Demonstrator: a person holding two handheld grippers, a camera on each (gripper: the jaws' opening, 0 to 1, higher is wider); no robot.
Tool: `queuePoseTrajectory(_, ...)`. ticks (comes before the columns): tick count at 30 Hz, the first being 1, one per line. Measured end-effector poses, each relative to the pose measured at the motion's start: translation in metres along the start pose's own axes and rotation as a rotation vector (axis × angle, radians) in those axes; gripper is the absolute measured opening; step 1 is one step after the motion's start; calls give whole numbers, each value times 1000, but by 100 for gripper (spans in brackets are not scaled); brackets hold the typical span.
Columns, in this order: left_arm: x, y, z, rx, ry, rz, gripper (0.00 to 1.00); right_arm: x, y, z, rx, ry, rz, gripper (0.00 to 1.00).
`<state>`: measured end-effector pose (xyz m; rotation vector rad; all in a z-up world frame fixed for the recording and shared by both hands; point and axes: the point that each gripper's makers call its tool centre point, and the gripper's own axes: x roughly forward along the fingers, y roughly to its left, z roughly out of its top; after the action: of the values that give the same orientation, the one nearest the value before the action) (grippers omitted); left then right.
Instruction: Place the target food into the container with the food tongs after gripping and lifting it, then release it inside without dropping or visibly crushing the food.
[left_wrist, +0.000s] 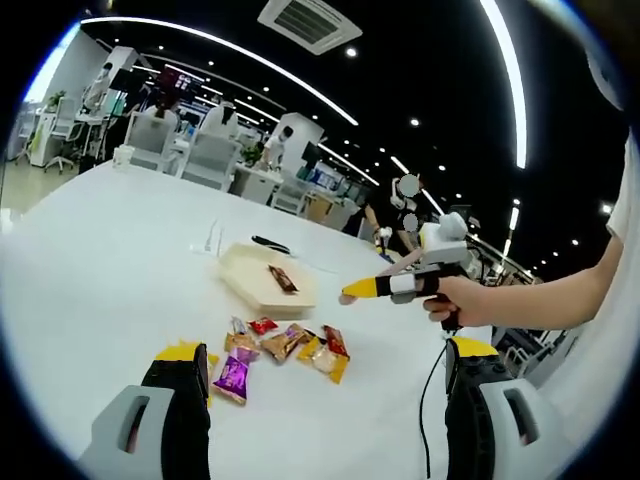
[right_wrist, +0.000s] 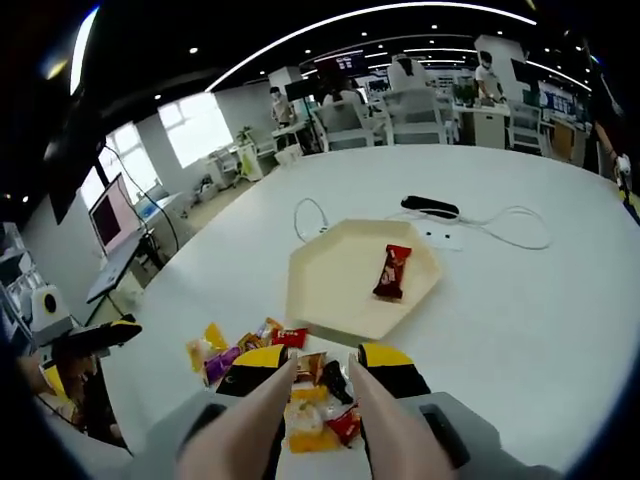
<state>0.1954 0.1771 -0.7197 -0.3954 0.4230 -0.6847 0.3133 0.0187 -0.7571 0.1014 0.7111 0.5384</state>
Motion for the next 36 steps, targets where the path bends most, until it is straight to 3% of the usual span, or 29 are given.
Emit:
queuePoseTrajectory(21, -3, 0, -4, -5, 10, 0, 99, 1, 8, -13, 11, 11, 10, 28)
queuePoseTrajectory(32, -3, -3, -6, -2, 9, -6, 99, 3, 8, -21, -25, 17, 5, 28)
queuePoseTrajectory(36, -3, -5, -5, 37, 20, -14, 99, 3, 12, -23, -40, 3, 0, 28)
